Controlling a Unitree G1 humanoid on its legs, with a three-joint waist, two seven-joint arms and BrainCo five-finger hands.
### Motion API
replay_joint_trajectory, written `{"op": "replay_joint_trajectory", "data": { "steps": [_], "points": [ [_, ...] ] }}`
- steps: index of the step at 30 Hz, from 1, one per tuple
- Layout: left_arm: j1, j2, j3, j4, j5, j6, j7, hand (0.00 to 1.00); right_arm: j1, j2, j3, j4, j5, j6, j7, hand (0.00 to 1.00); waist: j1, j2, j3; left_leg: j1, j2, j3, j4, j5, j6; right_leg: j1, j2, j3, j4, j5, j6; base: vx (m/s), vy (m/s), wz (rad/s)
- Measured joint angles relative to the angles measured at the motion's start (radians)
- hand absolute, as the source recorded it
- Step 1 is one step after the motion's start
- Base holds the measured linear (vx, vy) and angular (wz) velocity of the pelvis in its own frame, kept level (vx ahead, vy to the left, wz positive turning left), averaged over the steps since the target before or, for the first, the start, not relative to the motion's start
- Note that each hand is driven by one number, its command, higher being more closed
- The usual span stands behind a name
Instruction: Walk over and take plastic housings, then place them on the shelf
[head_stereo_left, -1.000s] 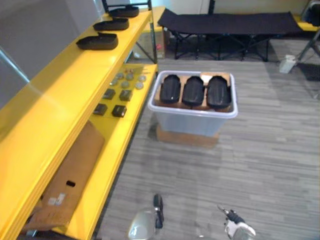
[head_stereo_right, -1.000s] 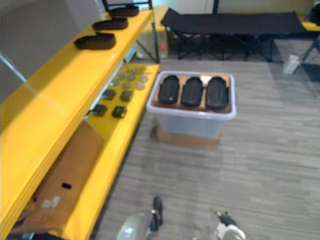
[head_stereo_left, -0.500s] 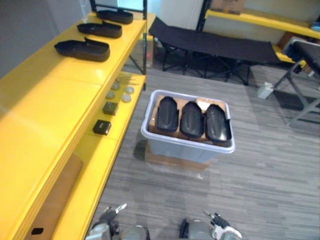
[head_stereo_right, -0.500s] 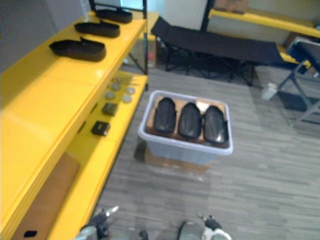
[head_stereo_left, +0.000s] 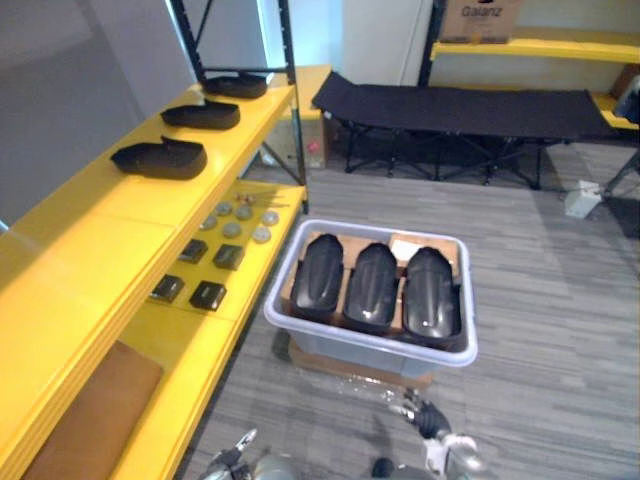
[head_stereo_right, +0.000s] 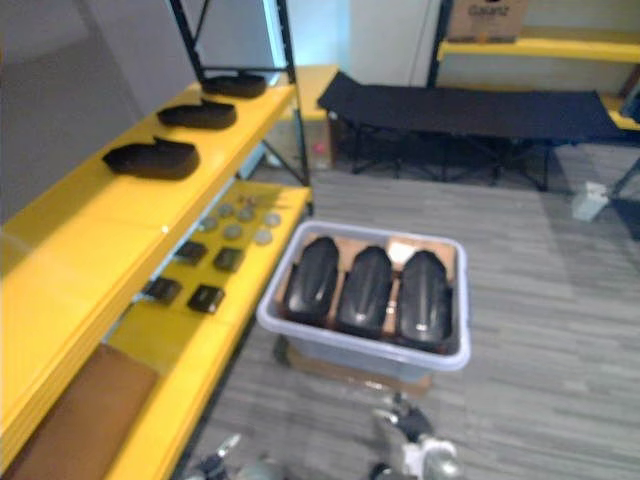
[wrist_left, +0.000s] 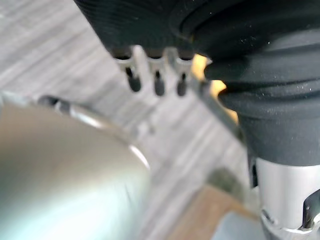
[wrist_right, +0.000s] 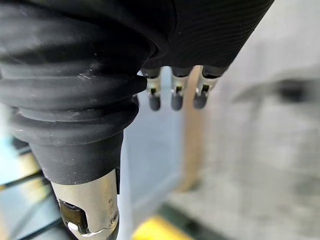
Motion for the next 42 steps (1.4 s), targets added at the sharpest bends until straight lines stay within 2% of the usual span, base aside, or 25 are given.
{"op": "replay_joint_trajectory", "data": {
  "steps": [2,3,4,5,6,7,9,11,12,13,14,15,16,17,19,21,23,26,29,32,36,40,42],
  "points": [
    [0.014,0.007,-0.002,0.002,0.031,0.000,0.007,0.00,0.012,-0.002,0.046,-0.154,0.002,-0.029,0.013,0.00,-0.002,-0.002,0.003,-0.020,-0.022,0.053,-0.248,0.066,0.024,0.008,-0.025,-0.027,-0.021,0.004,0.022,0.17,0.150,0.31],
    [0.023,0.010,-0.004,0.003,0.062,-0.004,0.012,0.00,0.010,-0.005,0.084,-0.198,0.008,-0.044,0.024,0.00,0.001,-0.014,0.011,-0.005,-0.046,0.062,-0.308,0.142,0.027,0.020,-0.052,-0.033,-0.022,0.002,0.040,0.18,0.181,0.39],
    [0.030,0.006,-0.005,0.003,0.079,-0.010,0.013,0.00,0.003,-0.005,0.108,-0.211,0.019,-0.060,0.032,0.00,0.002,-0.016,0.012,0.007,-0.064,0.066,-0.329,0.160,0.036,0.026,-0.064,-0.035,-0.023,0.003,0.059,0.21,0.204,0.36],
    [0.040,0.018,-0.020,0.003,0.136,-0.021,0.017,0.00,-0.025,-0.006,0.167,-0.250,0.020,-0.084,0.044,0.00,0.004,-0.033,0.015,0.024,-0.100,0.066,-0.360,0.169,0.048,0.033,-0.093,-0.045,-0.032,0.012,0.080,0.16,0.164,0.28],
    [0.044,0.027,-0.035,0.003,0.159,-0.024,0.018,0.00,-0.048,-0.011,0.199,-0.268,0.019,-0.095,0.049,0.00,0.005,-0.044,0.018,0.021,-0.112,0.067,-0.361,0.171,0.050,0.035,-0.104,-0.051,-0.037,0.019,0.090,0.20,0.195,0.22],
    [0.043,0.043,-0.060,0.002,0.212,-0.027,0.017,0.00,-0.115,-0.005,0.257,-0.297,0.020,-0.116,0.048,0.00,0.015,-0.062,0.027,0.020,-0.133,0.068,-0.365,0.175,0.057,0.037,-0.121,-0.053,-0.048,0.029,0.103,0.16,0.156,0.12],
    [0.033,0.057,-0.092,-0.001,0.249,-0.035,0.016,0.00,-0.220,0.010,0.289,-0.344,0.032,-0.134,0.016,0.00,0.036,-0.073,0.024,0.029,-0.161,0.069,-0.393,0.181,0.066,0.038,-0.143,-0.055,-0.056,0.035,0.112,0.14,0.134,0.11],
    [0.032,0.060,-0.102,-0.019,0.244,-0.057,0.017,0.00,-0.316,0.036,0.273,-0.417,0.048,-0.151,-0.120,0.00,0.049,-0.070,0.026,0.058,-0.181,0.071,-0.432,0.189,0.080,0.051,-0.156,-0.054,-0.061,0.043,0.123,0.11,0.094,0.07],
    [0.033,0.067,-0.128,-0.030,0.238,-0.072,0.017,0.00,-0.375,0.066,0.209,-0.478,0.043,-0.161,-0.236,0.00,0.054,-0.070,0.026,0.087,-0.193,0.069,-0.467,0.197,0.090,0.065,-0.162,-0.055,-0.063,0.044,0.124,0.07,0.050,0.06],
    [0.033,0.069,-0.131,-0.035,0.224,-0.078,0.016,0.00,-0.399,0.072,0.180,-0.494,0.033,-0.169,-0.282,0.00,0.054,-0.070,0.026,0.094,-0.196,0.069,-0.479,0.198,0.093,0.067,-0.164,-0.055,-0.063,0.045,0.127,0.06,0.065,0.05],
    [0.031,0.071,-0.133,-0.052,0.198,-0.084,0.001,0.00,-0.458,0.070,0.092,-0.513,-0.035,-0.175,-0.421,0.00,0.053,-0.069,0.027,0.091,-0.205,0.068,-0.492,0.205,0.102,0.057,-0.170,-0.056,-0.063,0.049,0.133,0.03,0.052,-0.02],
    [0.030,0.072,-0.137,-0.058,0.190,-0.089,-0.005,0.00,-0.481,0.064,0.054,-0.512,-0.053,-0.169,-0.471,0.00,0.053,-0.069,0.027,0.088,-0.208,0.068,-0.499,0.207,0.105,0.049,-0.173,-0.055,-0.062,0.050,0.133,0.00,0.067,0.01],
    [0.028,0.076,-0.156,-0.071,0.173,-0.109,-0.014,0.00,-0.515,0.037,-0.015,-0.512,-0.072,-0.150,-0.564,0.00,0.052,-0.069,0.030,0.064,-0.214,0.067,-0.499,0.210,0.109,0.029,-0.179,-0.056,-0.061,0.054,0.136,-0.02,0.050,0.03],
    [0.024,0.078,-0.162,-0.080,0.167,-0.120,-0.018,0.00,-0.529,0.017,-0.055,-0.511,-0.073,-0.142,-0.603,0.00,0.052,-0.068,0.034,0.050,-0.216,0.065,-0.498,0.211,0.111,0.014,-0.180,-0.057,-0.061,0.058,0.135,-0.04,0.065,0.08],
    [0.002,0.080,-0.163,-0.117,0.139,-0.155,-0.020,0.00,-0.577,-0.078,-0.198,-0.508,-0.069,-0.105,-0.712,0.00,0.049,-0.066,0.092,-0.007,-0.223,0.059,-0.493,0.225,0.122,-0.033,-0.183,-0.058,-0.061,0.077,0.133,-0.10,0.065,0.11],
    [-0.008,0.081,-0.157,-0.141,0.123,-0.169,-0.018,0.00,-0.594,-0.141,-0.271,-0.507,-0.063,-0.086,-0.742,0.00,0.040,-0.067,0.135,-0.051,-0.225,0.050,-0.474,0.228,0.125,-0.065,-0.183,-0.060,-0.061,0.090,0.131,-0.15,0.060,0.13],
    [-0.012,0.087,-0.140,-0.157,0.101,-0.192,0.005,0.00,-0.600,-0.228,-0.350,-0.496,-0.043,-0.033,-0.788,0.00,0.023,-0.079,0.192,-0.122,-0.221,0.044,-0.433,0.224,0.131,-0.114,-0.182,-0.059,-0.061,0.110,0.128,-0.13,0.066,0.09],
    [-0.011,0.084,-0.105,-0.157,0.098,-0.192,0.051,0.00,-0.595,-0.297,-0.410,-0.447,0.003,0.013,-0.808,0.00,0.016,-0.093,0.243,-0.180,-0.195,0.044,-0.347,0.190,0.137,-0.138,-0.164,-0.053,-0.058,0.131,0.115,-0.10,0.046,-0.06],
    [0.002,0.082,-0.077,-0.144,0.094,-0.177,0.096,0.00,-0.562,-0.356,-0.472,-0.366,0.077,0.011,-0.811,0.00,0.014,-0.107,0.266,-0.246,-0.166,0.037,-0.244,0.139,0.140,-0.158,-0.147,-0.052,-0.048,0.131,0.115,-0.09,0.037,-0.06],
    [0.005,0.083,-0.066,-0.129,0.078,-0.162,0.108,0.00,-0.553,-0.432,-0.497,-0.257,0.129,0.007,-0.810,0.00,0.009,-0.104,0.268,-0.311,-0.158,0.035,-0.197,0.116,0.141,-0.208,-0.145,-0.050,-0.031,0.126,0.110,-0.11,0.046,-0.05],
    [0.005,0.086,-0.041,-0.096,0.046,-0.163,0.107,0.00,-0.548,-0.507,-0.531,-0.129,0.178,-0.003,-0.818,0.00,0.001,-0.084,0.280,-0.368,-0.158,0.035,-0.160,0.107,0.149,-0.262,-0.153,-0.046,-0.001,0.110,0.102,-0.08,0.036,-0.01],
    [-0.009,0.087,-0.042,-0.091,0.018,-0.166,0.093,0.00,-0.548,-0.546,-0.536,-0.066,0.195,-0.002,-0.835,0.00,0.000,-0.069,0.288,-0.398,-0.158,0.036,-0.150,0.111,0.155,-0.290,-0.155,-0.041,0.004,0.110,0.102,-0.05,0.007,-0.02],
    [-0.021,0.086,-0.043,-0.087,0.007,-0.185,0.083,0.00,-0.547,-0.550,-0.547,-0.039,0.198,0.001,-0.832,0.00,0.000,-0.062,0.292,-0.401,-0.160,0.040,-0.155,0.115,0.161,-0.300,-0.156,-0.034,0.005,0.111,0.103,-0.03,-0.010,-0.04]
  ]
}}
